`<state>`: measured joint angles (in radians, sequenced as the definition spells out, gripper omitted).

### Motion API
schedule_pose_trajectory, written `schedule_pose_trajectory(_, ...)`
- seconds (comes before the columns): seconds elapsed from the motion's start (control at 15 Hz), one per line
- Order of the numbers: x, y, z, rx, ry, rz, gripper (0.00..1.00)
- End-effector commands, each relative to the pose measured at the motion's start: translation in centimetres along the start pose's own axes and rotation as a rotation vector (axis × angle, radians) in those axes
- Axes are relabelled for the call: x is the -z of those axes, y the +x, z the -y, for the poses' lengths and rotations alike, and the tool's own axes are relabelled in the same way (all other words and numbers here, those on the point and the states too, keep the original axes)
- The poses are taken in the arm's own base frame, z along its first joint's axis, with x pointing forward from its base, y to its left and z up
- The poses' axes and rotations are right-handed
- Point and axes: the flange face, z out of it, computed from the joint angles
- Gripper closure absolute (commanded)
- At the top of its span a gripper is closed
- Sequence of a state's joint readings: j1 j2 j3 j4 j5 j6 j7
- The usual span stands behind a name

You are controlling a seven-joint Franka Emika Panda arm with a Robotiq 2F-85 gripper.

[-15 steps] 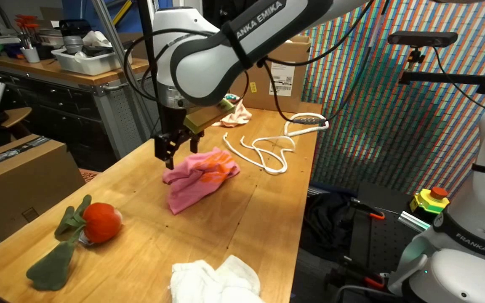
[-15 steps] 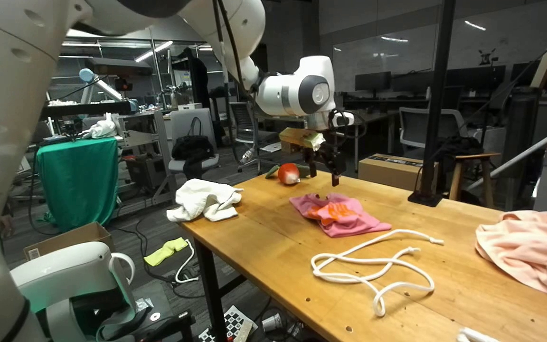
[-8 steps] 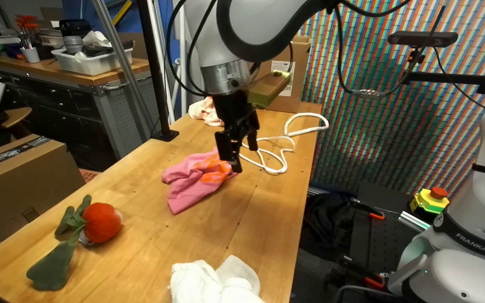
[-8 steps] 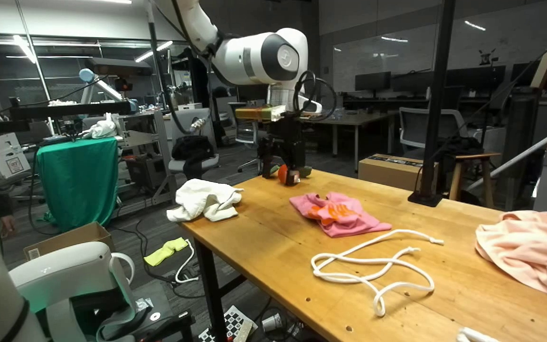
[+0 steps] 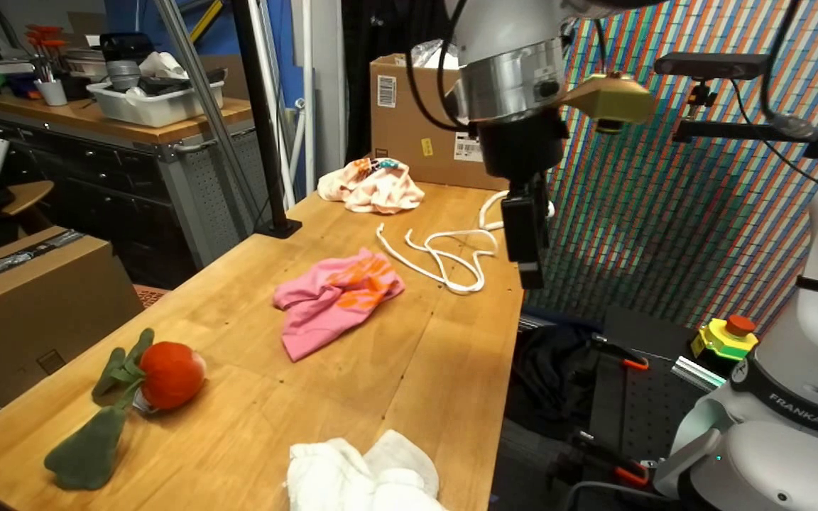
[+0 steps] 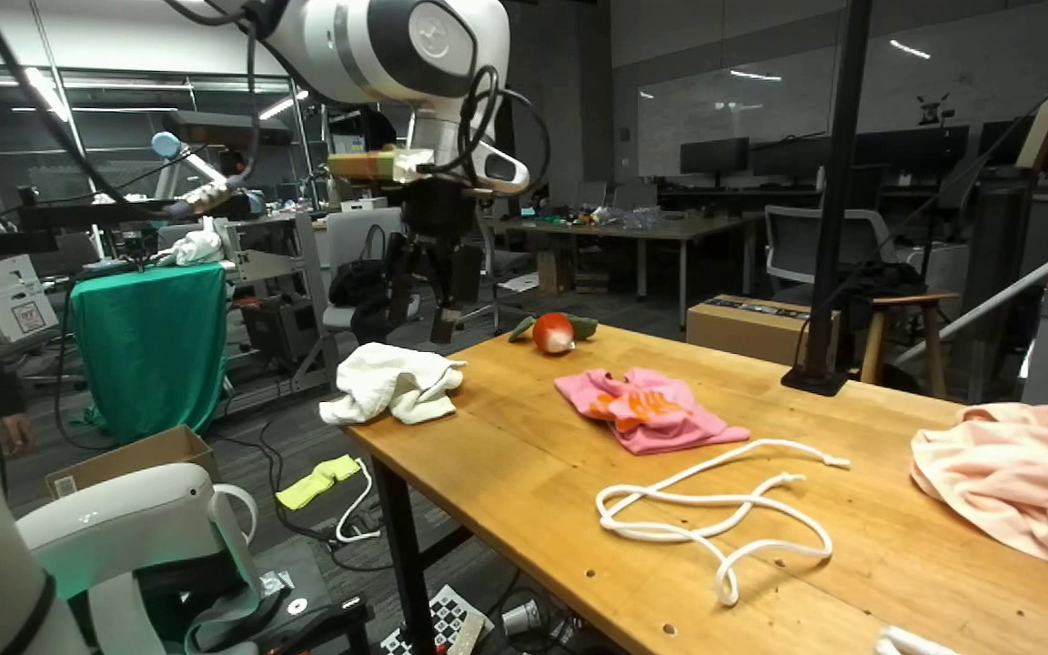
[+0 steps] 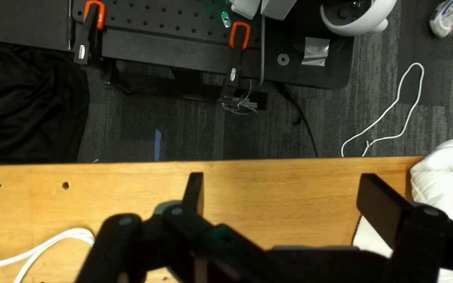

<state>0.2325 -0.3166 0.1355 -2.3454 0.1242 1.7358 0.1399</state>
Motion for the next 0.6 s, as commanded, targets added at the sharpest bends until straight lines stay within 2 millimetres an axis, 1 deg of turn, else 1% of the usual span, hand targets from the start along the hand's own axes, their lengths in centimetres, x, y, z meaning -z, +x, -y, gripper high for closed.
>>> schedule_pose_trajectory(0.0, 1.6, -5.8, -1.0, -0.007, 0.062, -0.16, 0.0)
schedule_pose_trajectory(0.27, 2.8, -10.6, -2.8, -0.019, 0.071, -0.322, 0.0)
schedule_pose_trajectory(0.47, 2.8, -13.5, -5.0, -0.035, 0.085, -0.436, 0.0)
schedule_pose_trajectory(0.53, 3.2, -11.2, -3.4, -0.04, 0.059, -0.335, 0.0)
